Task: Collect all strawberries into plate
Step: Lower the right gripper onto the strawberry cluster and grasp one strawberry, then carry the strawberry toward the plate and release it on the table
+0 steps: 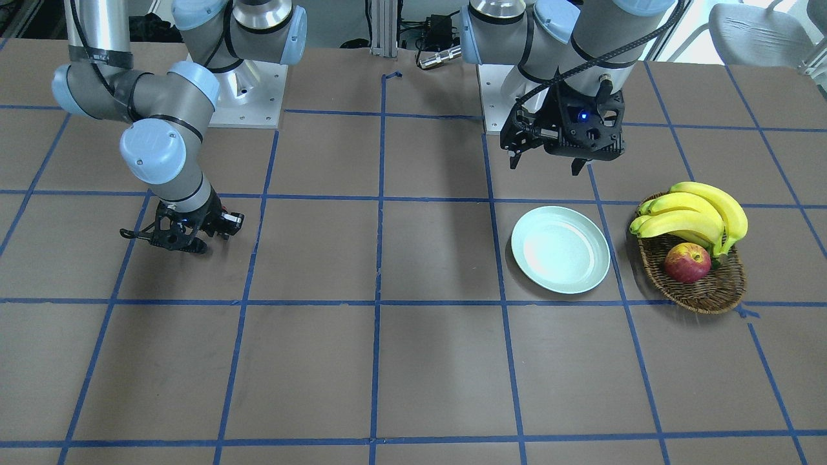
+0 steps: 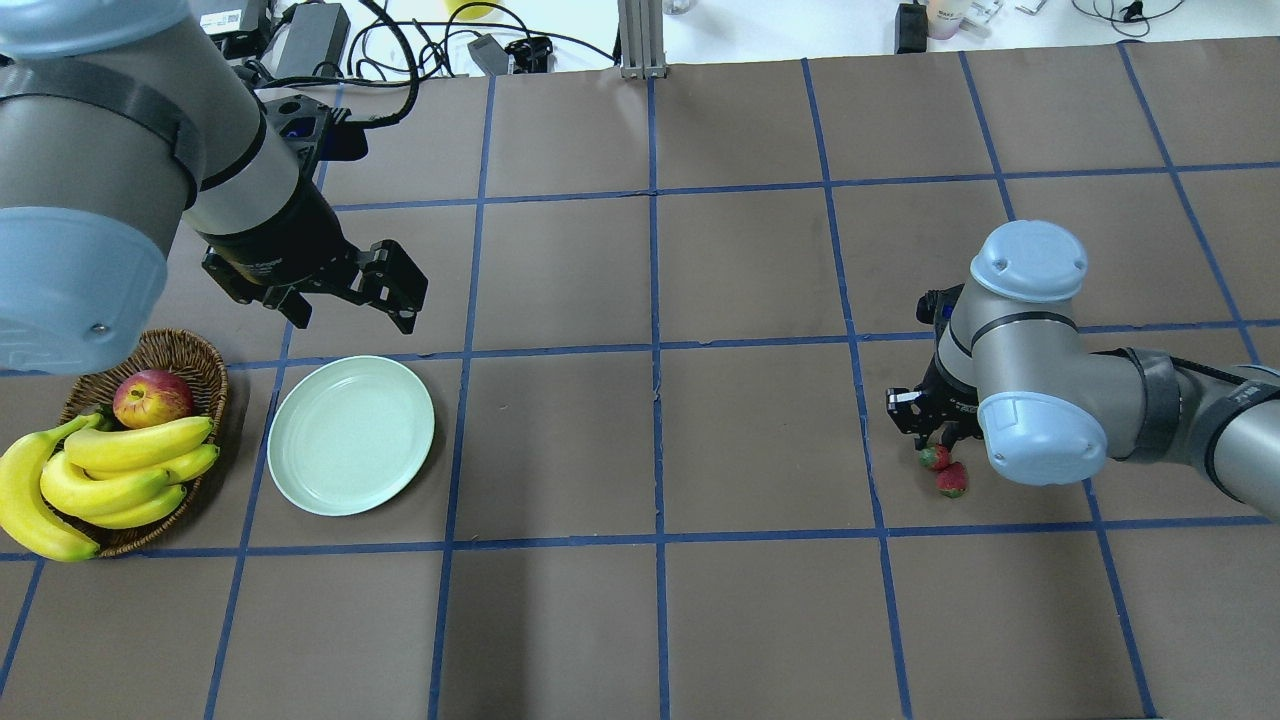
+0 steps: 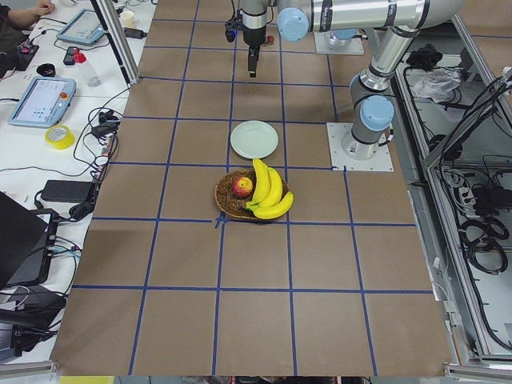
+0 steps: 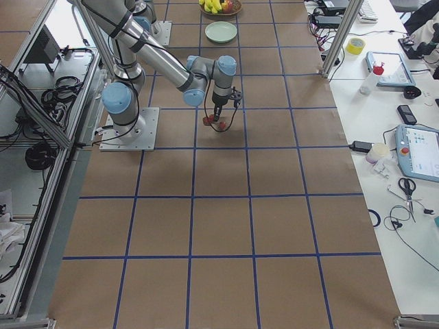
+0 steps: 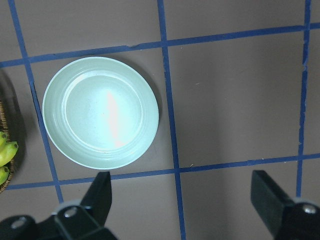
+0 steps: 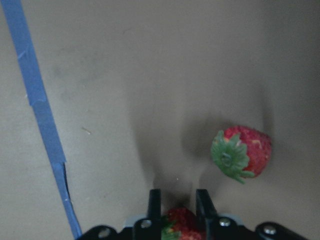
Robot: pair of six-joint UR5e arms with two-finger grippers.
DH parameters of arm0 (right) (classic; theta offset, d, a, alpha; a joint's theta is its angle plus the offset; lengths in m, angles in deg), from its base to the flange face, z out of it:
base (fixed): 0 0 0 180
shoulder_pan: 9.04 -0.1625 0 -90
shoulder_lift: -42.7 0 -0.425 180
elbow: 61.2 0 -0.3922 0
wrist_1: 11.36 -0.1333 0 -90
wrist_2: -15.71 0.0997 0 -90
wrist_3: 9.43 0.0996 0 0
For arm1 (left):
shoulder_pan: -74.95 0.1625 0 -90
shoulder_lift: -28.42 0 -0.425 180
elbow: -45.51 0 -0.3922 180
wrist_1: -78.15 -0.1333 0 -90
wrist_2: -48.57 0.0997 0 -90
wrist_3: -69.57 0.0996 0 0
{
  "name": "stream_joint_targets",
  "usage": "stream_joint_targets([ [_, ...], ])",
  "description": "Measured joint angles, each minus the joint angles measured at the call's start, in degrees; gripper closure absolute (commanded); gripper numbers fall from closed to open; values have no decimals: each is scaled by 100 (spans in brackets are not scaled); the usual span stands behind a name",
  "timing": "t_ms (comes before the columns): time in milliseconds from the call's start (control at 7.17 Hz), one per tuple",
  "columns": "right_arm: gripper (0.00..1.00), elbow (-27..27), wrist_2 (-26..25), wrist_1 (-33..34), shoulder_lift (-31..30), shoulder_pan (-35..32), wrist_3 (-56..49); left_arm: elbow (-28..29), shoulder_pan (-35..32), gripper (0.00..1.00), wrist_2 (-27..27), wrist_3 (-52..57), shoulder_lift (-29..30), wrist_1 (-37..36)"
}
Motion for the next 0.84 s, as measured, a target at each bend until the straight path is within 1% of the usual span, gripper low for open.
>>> stream_joint_targets([
  [139, 49, -1, -22, -36, -20, -8, -3, 0, -5, 0, 0, 7, -1, -11],
  [279, 48, 3, -33, -141, -63, -29, -7, 0, -8, 0, 2, 16, -1, -44],
  [418, 54, 14, -36, -244, -104, -54, -10, -1, -8, 0, 10, 28, 0, -86],
  [837, 55, 16, -33, -406, -138, -104, -21, 3, 17, 0, 30, 33, 1, -130],
])
